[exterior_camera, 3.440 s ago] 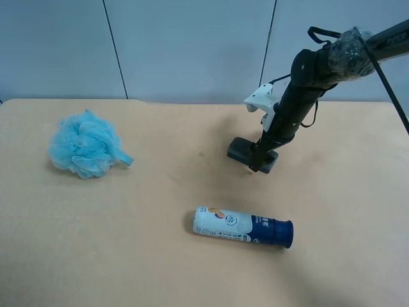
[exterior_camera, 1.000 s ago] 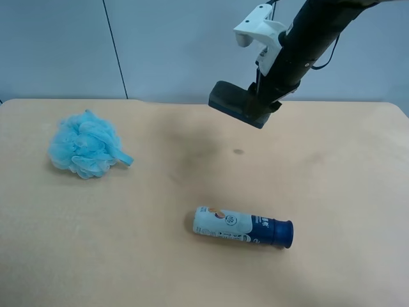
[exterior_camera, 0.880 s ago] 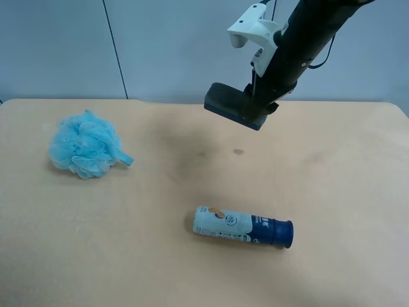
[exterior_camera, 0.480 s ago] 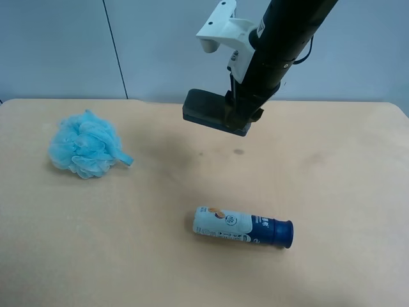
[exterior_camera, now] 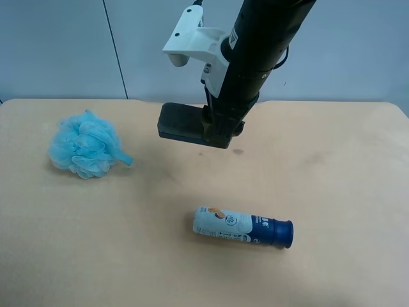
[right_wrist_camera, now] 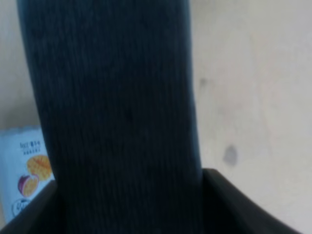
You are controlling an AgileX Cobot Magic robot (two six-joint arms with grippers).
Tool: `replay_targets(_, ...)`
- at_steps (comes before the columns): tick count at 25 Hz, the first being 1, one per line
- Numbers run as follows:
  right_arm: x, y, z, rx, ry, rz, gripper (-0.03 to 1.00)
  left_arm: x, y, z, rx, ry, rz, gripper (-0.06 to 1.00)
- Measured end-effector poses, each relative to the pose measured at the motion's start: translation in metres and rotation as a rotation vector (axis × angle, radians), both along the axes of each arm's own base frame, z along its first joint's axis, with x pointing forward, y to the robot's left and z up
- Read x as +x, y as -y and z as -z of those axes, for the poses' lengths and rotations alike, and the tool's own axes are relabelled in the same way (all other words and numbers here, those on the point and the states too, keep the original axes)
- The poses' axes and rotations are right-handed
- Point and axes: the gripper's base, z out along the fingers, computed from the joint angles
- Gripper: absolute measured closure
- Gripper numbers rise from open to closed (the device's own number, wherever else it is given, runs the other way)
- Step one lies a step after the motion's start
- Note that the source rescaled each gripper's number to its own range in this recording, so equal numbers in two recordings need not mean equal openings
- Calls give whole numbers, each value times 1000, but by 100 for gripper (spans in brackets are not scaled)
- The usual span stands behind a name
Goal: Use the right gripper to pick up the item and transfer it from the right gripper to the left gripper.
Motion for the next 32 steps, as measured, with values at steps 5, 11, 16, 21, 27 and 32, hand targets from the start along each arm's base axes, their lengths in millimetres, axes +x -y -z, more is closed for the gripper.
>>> replay_targets(5,-2,2,-4,7,4,5,97,26,11,-22,-124,-126,66,-6)
replay_targets(11,-6,5,-17,35,25,7,97,65,34,-41,-362,-278,214,-6)
replay_targets(16,-7,6,-20,41,31,7,97,98,53,-43,-587,-401,358,-6)
replay_targets(21,-9,4,-20,61,15,3,97,123,64,-42,-738,-447,480,-6)
replay_targets(27,-12,1,-20,82,-2,-8,97,146,69,-38,-837,-463,518,-6)
replay_targets(32,-22,-10,-20,80,3,-64,97,158,70,-29,-874,-518,524,-6)
